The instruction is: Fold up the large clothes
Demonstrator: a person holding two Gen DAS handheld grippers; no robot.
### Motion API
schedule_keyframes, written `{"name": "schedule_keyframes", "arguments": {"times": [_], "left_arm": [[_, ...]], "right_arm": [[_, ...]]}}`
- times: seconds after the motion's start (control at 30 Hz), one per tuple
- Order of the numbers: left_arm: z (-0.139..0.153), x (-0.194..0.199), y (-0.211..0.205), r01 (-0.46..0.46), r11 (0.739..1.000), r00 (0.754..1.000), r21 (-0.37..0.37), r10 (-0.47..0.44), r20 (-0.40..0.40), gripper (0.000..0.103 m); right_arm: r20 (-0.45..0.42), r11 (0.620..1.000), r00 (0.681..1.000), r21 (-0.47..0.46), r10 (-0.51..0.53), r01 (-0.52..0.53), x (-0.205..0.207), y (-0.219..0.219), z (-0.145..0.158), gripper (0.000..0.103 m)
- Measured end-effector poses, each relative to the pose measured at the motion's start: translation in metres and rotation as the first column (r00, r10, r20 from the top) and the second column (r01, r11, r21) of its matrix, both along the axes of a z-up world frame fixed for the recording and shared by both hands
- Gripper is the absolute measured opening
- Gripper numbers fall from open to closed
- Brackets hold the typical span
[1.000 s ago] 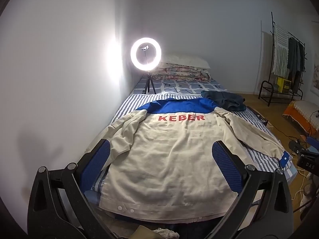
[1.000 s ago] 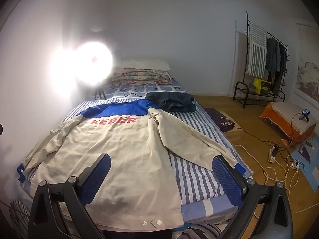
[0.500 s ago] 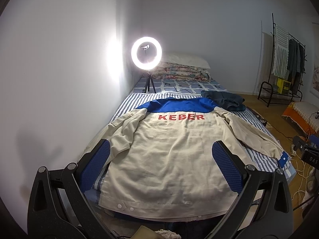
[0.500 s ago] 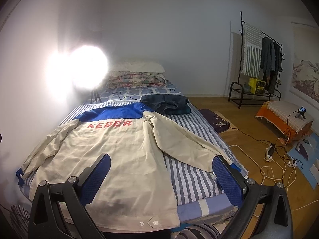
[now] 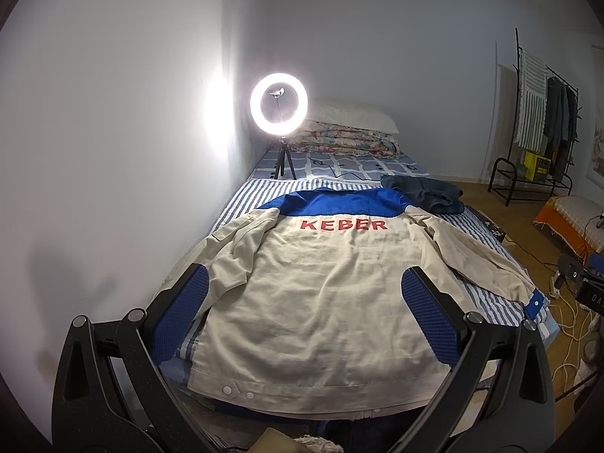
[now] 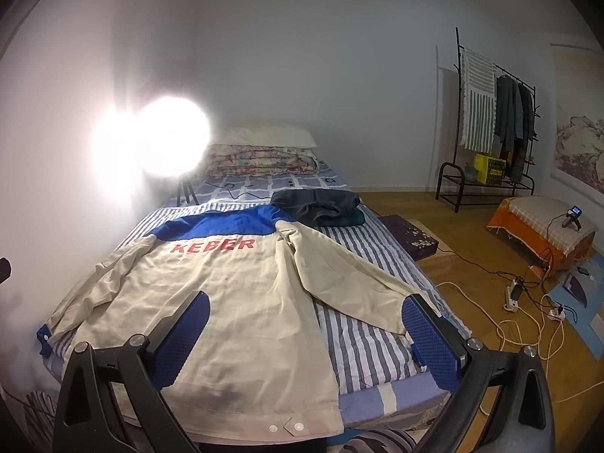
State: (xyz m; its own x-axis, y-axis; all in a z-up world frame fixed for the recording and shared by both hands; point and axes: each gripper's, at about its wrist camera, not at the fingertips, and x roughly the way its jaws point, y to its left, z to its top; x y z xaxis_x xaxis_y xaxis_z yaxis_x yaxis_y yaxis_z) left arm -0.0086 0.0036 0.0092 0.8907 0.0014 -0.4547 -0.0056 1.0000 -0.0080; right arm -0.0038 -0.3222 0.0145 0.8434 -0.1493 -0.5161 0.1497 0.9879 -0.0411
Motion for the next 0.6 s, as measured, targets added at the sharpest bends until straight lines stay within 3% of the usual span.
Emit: {"name": "schedule_keyframes", "arguments": {"times": [0.6], "left_arm": [[-0.0011, -0.001, 0.0013, 0.001, 1.0, 1.0, -0.004, -0.001, 0.001, 0.103]], "right_arm": [[0.002, 1.0, 1.0, -0.002, 0.014, -0.014, 0.0038, 0.0042, 0.0014, 0.103]]}}
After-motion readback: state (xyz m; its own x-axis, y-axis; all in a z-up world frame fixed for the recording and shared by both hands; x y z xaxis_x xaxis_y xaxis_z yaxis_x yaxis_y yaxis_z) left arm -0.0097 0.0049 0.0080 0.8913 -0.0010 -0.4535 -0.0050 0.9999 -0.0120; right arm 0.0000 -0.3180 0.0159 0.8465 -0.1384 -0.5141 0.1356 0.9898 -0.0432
